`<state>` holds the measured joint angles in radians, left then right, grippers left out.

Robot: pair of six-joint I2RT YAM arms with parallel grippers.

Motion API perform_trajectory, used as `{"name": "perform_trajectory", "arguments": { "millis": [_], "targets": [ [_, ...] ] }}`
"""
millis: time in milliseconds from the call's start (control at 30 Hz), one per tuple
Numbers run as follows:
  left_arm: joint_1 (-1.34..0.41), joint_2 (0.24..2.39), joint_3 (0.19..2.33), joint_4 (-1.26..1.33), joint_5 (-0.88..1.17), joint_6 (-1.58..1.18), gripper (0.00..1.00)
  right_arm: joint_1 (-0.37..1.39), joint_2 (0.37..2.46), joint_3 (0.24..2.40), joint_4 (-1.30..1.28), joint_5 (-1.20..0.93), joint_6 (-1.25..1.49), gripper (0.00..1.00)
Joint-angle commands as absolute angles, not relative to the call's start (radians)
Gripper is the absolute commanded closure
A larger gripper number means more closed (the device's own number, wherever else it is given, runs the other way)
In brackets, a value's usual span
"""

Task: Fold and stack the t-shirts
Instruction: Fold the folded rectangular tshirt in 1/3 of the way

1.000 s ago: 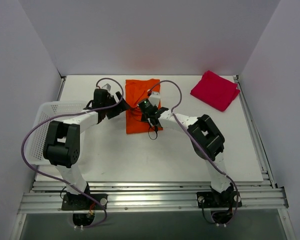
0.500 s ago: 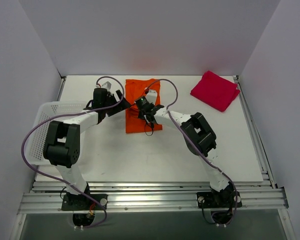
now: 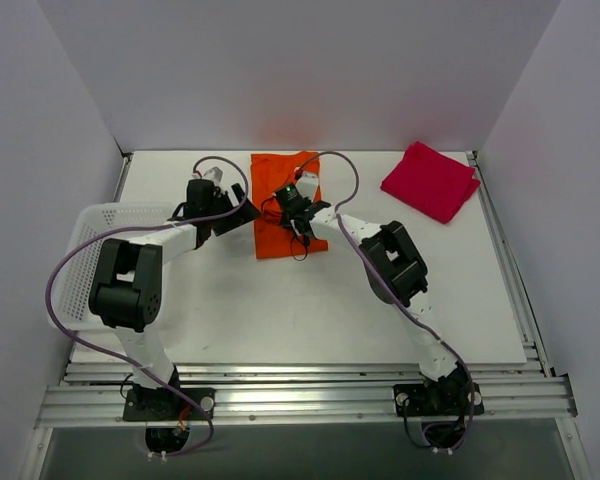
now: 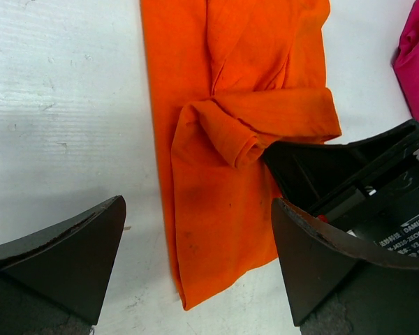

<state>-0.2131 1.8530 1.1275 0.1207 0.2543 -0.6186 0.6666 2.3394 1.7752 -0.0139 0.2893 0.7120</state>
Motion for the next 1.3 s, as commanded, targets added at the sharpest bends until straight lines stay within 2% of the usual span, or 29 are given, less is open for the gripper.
{"name": "perform_trajectory", "arguments": {
  "millis": [0,100,267,333,433,467,500,567,600,800,900,1233,1267],
  "targets": [
    [-0.209,1.865,1.129,0.176,0.279,-0.597,0.06,0.654,2.355,1.848,-0.069,0.31,0.695,1.0],
    [-0.203,1.862,1.131,0.172,0.282,-0.594,0.06,0.624,2.406,2.007,-0.116,0.316,0.655,1.0],
    [-0.196,1.839,1.123,0.156,0.281,-0.584,0.06,0.529,2.566,2.439,-0.132,0.279,0.608,1.0],
    [-0.195,1.822,1.114,0.152,0.27,-0.584,0.06,0.482,2.608,2.482,-0.047,0.25,0.589,0.96],
    [-0.195,1.802,1.103,0.149,0.265,-0.583,0.06,0.436,2.596,2.456,0.165,0.195,0.569,0.81],
    [-0.195,1.795,1.103,0.15,0.265,-0.583,0.06,0.428,2.57,2.435,0.182,0.16,0.555,0.73],
    [-0.196,1.79,1.1,0.149,0.261,-0.583,0.06,0.423,2.547,2.416,0.195,0.149,0.545,0.55],
    [-0.195,1.775,1.091,0.155,0.259,-0.584,0.06,0.426,2.435,2.341,0.23,0.152,0.529,0.43],
    [-0.196,1.772,1.091,0.156,0.261,-0.587,0.06,0.429,2.389,2.209,0.253,0.152,0.526,0.39],
    [-0.235,1.781,1.175,0.109,0.232,-0.592,0.04,0.468,2.028,1.658,0.46,0.235,0.54,0.37],
    [-0.267,1.825,1.256,0.084,0.215,-0.588,0.04,0.477,1.951,1.534,0.476,0.244,0.563,0.37],
    [-0.414,1.953,1.427,0.009,0.146,-0.635,0.0,0.433,1.914,1.422,0.44,0.264,0.595,0.39],
    [-0.431,1.95,1.434,-0.027,0.134,-0.653,0.05,0.428,1.91,1.419,0.436,0.262,0.601,0.39]
  ]
}}
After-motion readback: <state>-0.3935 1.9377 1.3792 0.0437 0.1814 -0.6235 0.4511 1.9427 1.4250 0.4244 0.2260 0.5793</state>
